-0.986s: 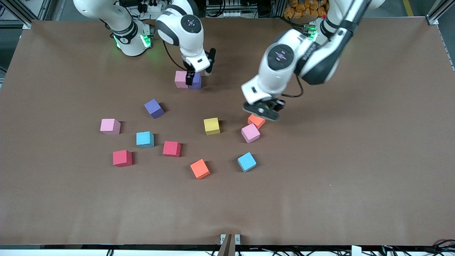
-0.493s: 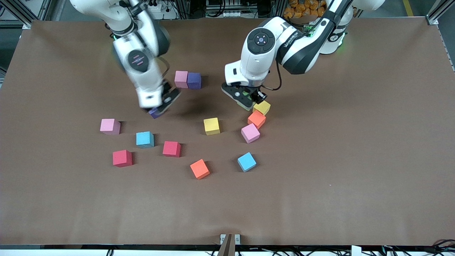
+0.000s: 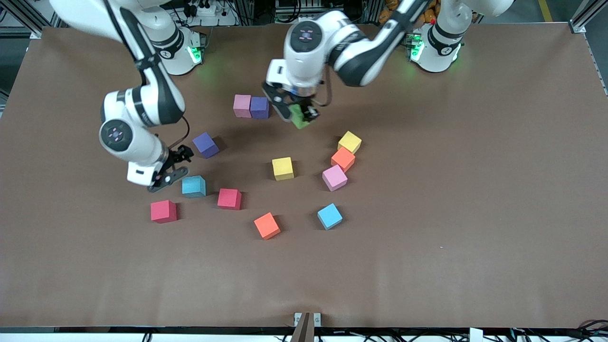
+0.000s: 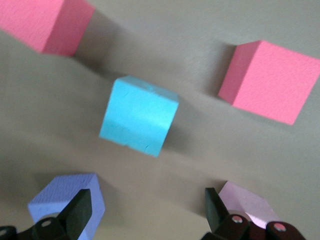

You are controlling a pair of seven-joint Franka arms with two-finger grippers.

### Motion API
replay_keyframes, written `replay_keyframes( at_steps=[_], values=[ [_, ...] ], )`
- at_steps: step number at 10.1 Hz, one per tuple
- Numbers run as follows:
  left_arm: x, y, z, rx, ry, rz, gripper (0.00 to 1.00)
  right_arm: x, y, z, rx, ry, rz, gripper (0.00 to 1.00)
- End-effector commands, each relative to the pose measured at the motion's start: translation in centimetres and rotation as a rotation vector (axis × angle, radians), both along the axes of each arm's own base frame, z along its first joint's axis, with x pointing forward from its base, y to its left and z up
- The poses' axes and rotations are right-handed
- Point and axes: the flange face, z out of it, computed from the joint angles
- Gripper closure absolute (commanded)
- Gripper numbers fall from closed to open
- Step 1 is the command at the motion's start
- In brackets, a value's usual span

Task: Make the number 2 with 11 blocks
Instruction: 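Place the green cube beside the blue cube while the right gripper reaches the red cube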

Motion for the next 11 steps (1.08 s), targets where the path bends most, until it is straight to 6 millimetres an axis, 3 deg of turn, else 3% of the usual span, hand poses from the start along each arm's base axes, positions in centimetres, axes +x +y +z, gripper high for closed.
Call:
replay_keyframes(
  at_steps=[1, 4, 5, 8, 9, 11],
  values=[
    [0.4, -3.3, -1.5, -0.044, -0.02, -0.209, 0.97, 4.2, -0.9, -1.3, 0.012, -0.013, -0.068, 0.0],
    [-1.5, -5.2, -6.5, -0.065, -0.04, -0.537, 0.98, 7.1, -0.3, -2.1, -0.009, -0.037, -0.199, 0.0],
    [-3.1, -6.2, -7.4, -0.067, -0.05, -0.591, 0.99, 7.9, -0.3, -2.4, -0.017, -0.041, -0.251, 0.0],
    [-6.8, -7.6, -9.0, -0.011, -0.067, -0.662, 1.0, 8.6, -0.9, -3.1, -0.025, -0.045, -0.318, 0.0],
    [-7.1, -7.4, -9.5, 0.008, -0.069, -0.663, 1.0, 8.8, -2.0, -3.0, -0.024, -0.047, -0.354, 0.0],
    [-7.5, -7.0, -10.4, 0.026, -0.055, -0.623, 1.0, 8.7, -1.3, -3.6, -0.034, -0.042, -0.399, 0.0]
  ],
)
